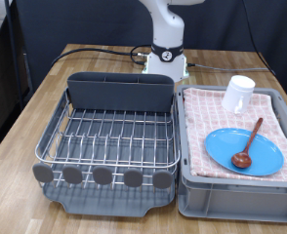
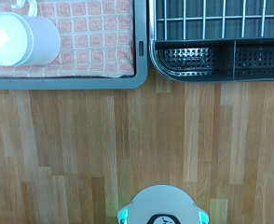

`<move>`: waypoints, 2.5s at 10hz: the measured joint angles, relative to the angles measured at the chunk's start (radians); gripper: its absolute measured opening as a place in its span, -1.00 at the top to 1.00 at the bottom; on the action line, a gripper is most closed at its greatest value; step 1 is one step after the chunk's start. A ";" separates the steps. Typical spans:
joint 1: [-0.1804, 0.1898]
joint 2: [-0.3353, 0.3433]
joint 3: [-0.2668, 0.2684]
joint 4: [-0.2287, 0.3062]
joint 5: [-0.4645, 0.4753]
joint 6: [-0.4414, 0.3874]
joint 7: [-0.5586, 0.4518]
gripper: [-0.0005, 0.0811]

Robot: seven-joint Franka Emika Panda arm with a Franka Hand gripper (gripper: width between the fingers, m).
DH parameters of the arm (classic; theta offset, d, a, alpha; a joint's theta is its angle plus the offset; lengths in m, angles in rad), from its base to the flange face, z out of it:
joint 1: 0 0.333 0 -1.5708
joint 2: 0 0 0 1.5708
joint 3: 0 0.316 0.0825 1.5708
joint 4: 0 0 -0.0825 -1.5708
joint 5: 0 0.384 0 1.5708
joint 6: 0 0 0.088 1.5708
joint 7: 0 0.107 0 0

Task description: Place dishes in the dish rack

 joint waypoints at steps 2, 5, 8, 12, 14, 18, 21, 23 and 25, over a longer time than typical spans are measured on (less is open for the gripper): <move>0.000 0.018 0.014 -0.003 0.011 0.077 0.062 -0.98; -0.001 0.119 0.068 0.018 0.058 0.213 0.277 -0.98; -0.001 0.233 0.123 0.083 0.072 0.284 0.479 -0.98; 0.004 0.282 0.138 0.121 0.051 0.281 0.467 -0.98; 0.011 0.290 0.166 0.118 0.036 0.293 0.462 -0.98; 0.014 0.297 0.240 0.092 0.030 0.364 0.495 -0.98; 0.012 0.325 0.280 0.066 0.023 0.471 0.523 -0.98; 0.006 0.381 0.306 0.059 0.012 0.554 0.578 -0.98; 0.006 0.411 0.308 0.068 0.012 0.573 0.588 -0.98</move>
